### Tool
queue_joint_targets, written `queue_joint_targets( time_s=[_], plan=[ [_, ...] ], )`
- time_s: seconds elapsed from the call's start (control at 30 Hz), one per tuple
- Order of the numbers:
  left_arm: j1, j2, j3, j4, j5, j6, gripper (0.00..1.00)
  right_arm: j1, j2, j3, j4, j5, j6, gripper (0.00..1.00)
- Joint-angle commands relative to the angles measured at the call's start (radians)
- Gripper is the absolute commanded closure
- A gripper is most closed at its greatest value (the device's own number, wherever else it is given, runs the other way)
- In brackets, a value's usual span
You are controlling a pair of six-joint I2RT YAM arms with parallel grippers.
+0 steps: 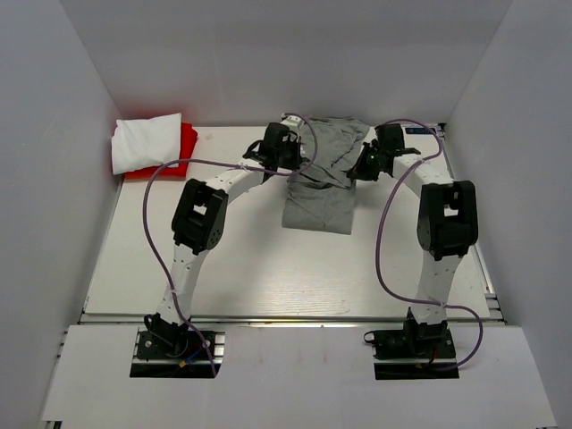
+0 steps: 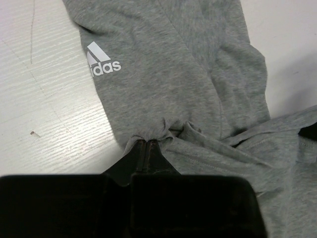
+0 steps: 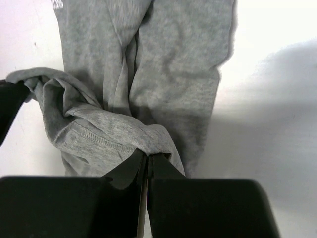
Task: Fold and stack the t-shirts
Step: Fold the folded rectangular tshirt in 1/3 of the way
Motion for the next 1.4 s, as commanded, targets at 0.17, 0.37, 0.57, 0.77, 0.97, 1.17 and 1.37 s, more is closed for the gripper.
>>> queue_joint_targets(
  time_s=[0.17,0.37,0.57,0.77,0.97,1.17,1.37],
  plan=[
    [0.023,0.028,0.06,0.104,0.057,-0.036,0.7,-0.036,0.096,0.118,0.083,-0.053,-0.015,0.94],
    [0.032,0.007,0.104,0.124,0.092,-0.025,0.0,-0.051,0.046,0.132,0.087,-0.064,-0.047,0.1],
    [0.032,-0.117,0.112,0.011,0.074,0.011,0.0,-0.045,-0.115,0.039,0.061,-0.004,-0.112,0.1],
    [0.032,-0.327,-0.186,-0.091,0.051,-0.015,0.0,0.013,-0.209,-0.09,0.011,-0.049,-0.217,0.1],
    [0.023,-0.651,-0.613,-0.025,0.002,-0.084,0.0,0.102,-0.162,-0.083,0.0,-0.113,-0.262,0.1],
    [0.023,-0.785,-0.762,-0.123,-0.021,-0.111,0.0,0.164,-0.045,-0.001,0.004,-0.134,-0.259,0.1],
    [0.023,-0.877,-0.85,-0.17,0.008,-0.121,0.0,0.161,0.096,0.126,0.061,-0.098,-0.205,0.1]
  ],
)
